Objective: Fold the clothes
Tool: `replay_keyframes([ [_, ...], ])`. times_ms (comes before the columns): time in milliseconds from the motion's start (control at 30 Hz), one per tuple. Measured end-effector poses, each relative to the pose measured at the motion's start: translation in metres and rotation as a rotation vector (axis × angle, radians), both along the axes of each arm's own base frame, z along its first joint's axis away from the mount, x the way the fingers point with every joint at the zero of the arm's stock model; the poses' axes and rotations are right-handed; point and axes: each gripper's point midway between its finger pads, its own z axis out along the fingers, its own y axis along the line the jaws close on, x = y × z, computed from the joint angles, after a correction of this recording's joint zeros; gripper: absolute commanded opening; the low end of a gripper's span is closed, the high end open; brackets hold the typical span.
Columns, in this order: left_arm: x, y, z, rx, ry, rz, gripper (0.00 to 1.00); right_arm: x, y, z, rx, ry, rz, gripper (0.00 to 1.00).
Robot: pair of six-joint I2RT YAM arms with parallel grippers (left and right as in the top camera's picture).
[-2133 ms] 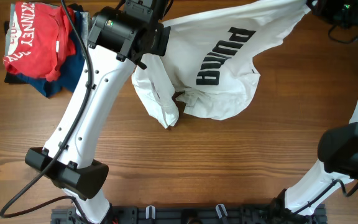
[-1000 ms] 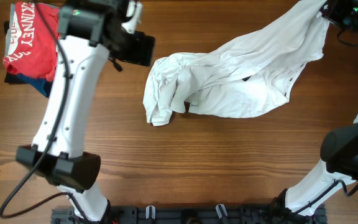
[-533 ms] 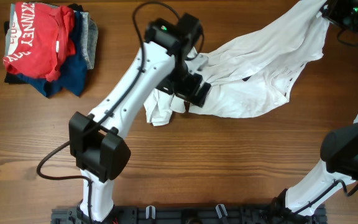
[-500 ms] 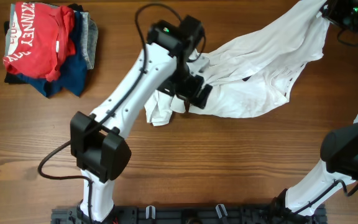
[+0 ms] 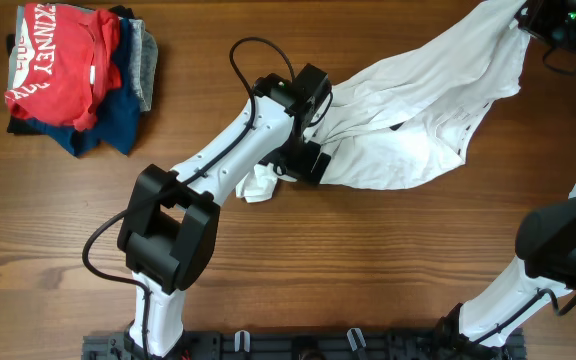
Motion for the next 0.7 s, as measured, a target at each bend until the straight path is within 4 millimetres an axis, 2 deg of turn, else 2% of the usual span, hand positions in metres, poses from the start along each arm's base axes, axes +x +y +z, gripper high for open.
replay_keyframes([
  [133,0.020,-0.004,0.000,-0.019,-0.076,0.023,1.00,0.000,0.000,0.000,0.000,0.000,0.001,0.04],
  [233,0.028,-0.008,-0.005,-0.032,-0.099,0.033,0.93,0.000,0.000,0.000,-0.001,0.000,0.000,0.04],
  [267,0.028,-0.008,-0.008,-0.029,-0.092,0.037,0.87,0.000,-0.001,0.000,-0.003,0.001,-0.002,0.04],
  [367,0.025,-0.008,-0.022,-0.017,-0.057,0.046,0.54,0.000,-0.001,0.000,-0.005,0.001,0.000,0.04],
  [433,0.024,-0.008,-0.026,-0.015,-0.044,0.049,0.25,0.000,-0.001,0.000,-0.007,0.001,-0.001,0.04],
  [500,0.023,-0.008,-0.027,-0.014,-0.039,0.046,0.04,0.000,-0.001,0.000,-0.008,0.001,-0.002,0.04],
  [633,0.020,-0.006,-0.027,-0.006,-0.027,0.048,0.04,0.000,-0.001,-0.001,-0.008,0.003,-0.003,0.05],
  [700,0.013,0.004,-0.027,0.027,0.010,0.061,0.04,-0.001,-0.002,-0.001,-0.010,0.007,-0.005,0.04],
])
